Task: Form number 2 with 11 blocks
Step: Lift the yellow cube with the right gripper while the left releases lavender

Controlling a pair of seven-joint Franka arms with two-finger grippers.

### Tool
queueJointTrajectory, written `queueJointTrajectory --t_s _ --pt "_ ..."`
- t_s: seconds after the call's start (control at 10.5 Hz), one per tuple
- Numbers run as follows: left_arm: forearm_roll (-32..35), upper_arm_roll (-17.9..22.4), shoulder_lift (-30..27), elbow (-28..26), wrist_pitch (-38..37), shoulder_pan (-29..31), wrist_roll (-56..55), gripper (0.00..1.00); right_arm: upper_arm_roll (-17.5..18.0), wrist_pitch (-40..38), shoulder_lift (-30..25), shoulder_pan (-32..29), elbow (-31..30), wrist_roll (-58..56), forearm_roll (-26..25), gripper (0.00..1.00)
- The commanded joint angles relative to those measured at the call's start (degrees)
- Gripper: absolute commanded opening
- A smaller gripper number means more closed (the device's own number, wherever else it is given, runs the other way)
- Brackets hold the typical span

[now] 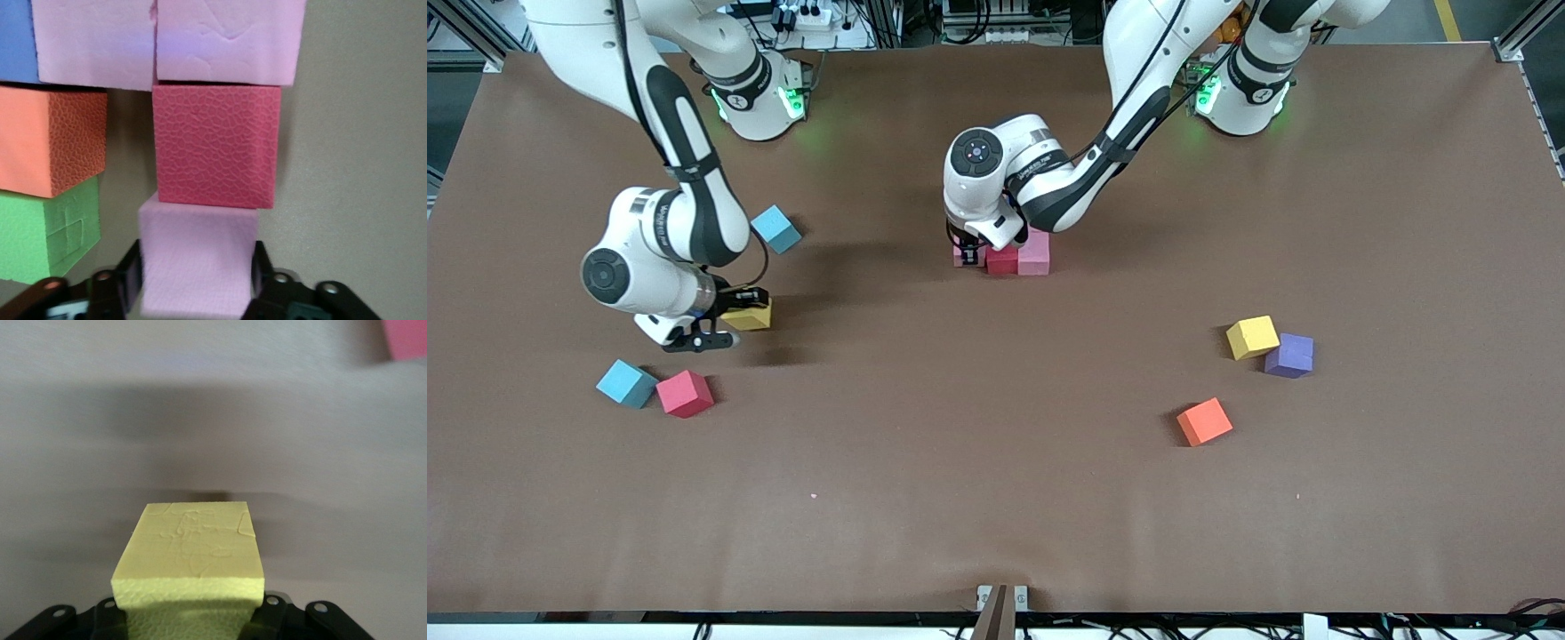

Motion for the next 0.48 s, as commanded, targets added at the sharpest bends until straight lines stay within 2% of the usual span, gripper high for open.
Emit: queueJointTrajectory --t_s 0.0,0.19,0.38 --pt "4.3 -0.7 -0.3 0.1 0.4 1.1 -0.6 1.00 0.0 -3.4 -0.2 5.9 4.0 9.2 1.1 0.40" --pt "4.5 -0.8 -2.7 0.5 -0.2 2.3 -0.4 1.00 0.4 -4.0 0.7 8.2 6.3 12.6 4.3 0.40" --pt "4.5 -3.4 -7.4 0.5 -3.5 5.7 2.1 1.00 0.4 -4.1 1.5 9.9 7.5 12.7 6.9 0.40"
